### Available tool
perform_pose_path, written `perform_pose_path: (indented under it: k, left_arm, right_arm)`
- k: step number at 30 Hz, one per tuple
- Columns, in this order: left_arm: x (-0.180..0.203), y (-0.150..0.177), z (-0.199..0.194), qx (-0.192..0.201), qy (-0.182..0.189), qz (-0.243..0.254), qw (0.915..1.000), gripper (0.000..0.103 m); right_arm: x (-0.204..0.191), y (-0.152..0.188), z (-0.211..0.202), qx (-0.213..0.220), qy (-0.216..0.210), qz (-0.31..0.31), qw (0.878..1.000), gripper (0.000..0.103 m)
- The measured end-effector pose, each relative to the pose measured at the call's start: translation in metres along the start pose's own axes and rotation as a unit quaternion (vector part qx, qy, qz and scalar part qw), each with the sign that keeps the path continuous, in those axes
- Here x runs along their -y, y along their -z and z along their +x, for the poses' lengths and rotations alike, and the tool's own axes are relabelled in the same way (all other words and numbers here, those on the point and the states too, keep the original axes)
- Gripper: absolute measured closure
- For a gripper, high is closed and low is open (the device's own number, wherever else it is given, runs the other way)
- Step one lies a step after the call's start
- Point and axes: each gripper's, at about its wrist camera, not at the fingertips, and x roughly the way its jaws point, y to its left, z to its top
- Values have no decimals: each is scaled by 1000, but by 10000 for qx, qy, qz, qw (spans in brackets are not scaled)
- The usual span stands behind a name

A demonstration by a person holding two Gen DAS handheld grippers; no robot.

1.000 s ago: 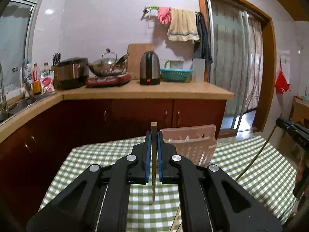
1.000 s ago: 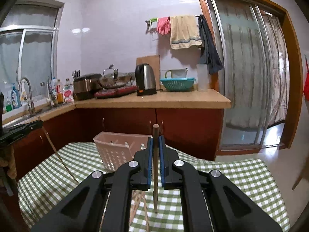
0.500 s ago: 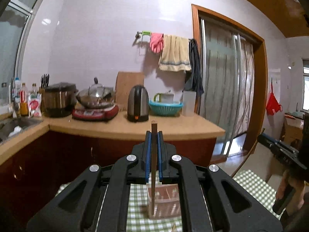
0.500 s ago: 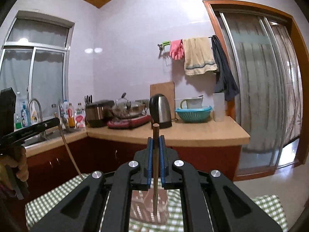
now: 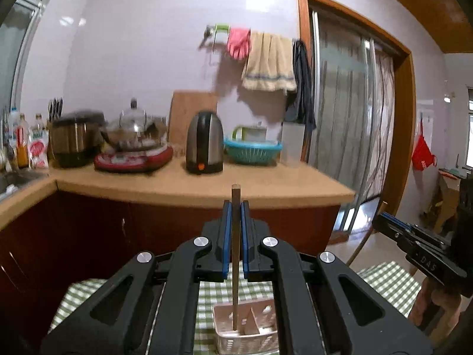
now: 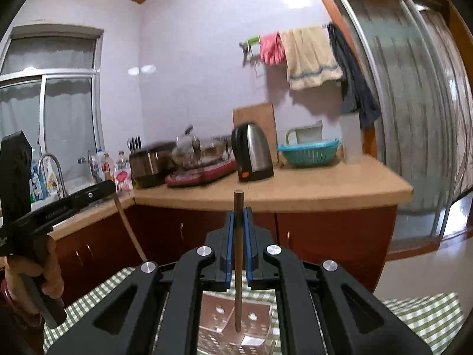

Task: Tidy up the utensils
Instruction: 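Lift both held chopsticks and lower them upright into the beige utensil holder, then open both grippers to release the chopsticks into the holder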

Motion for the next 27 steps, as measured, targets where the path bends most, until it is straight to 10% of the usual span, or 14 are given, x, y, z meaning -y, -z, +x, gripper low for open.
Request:
perform_pose_path:
  k: [13, 16, 20, 27]
  left_arm:
    - [-27, 52, 56, -762, -63, -328, 9965, 96]
    - [-30, 55, 60, -827, -53, -370, 9959, 78]
    - [-32, 55, 57, -738, -96, -382, 9965, 46]
    - [-33, 52, 47, -643, -225, -268, 9973, 22]
  right_arm:
    - [19, 32, 46, -520, 111, 159, 9985, 96]
    - [20, 30, 47, -499, 148, 156, 9985, 95]
    - [20, 27, 40, -324, 341, 108, 9988, 52]
    - [16, 13, 22, -22, 629, -197, 9978, 34]
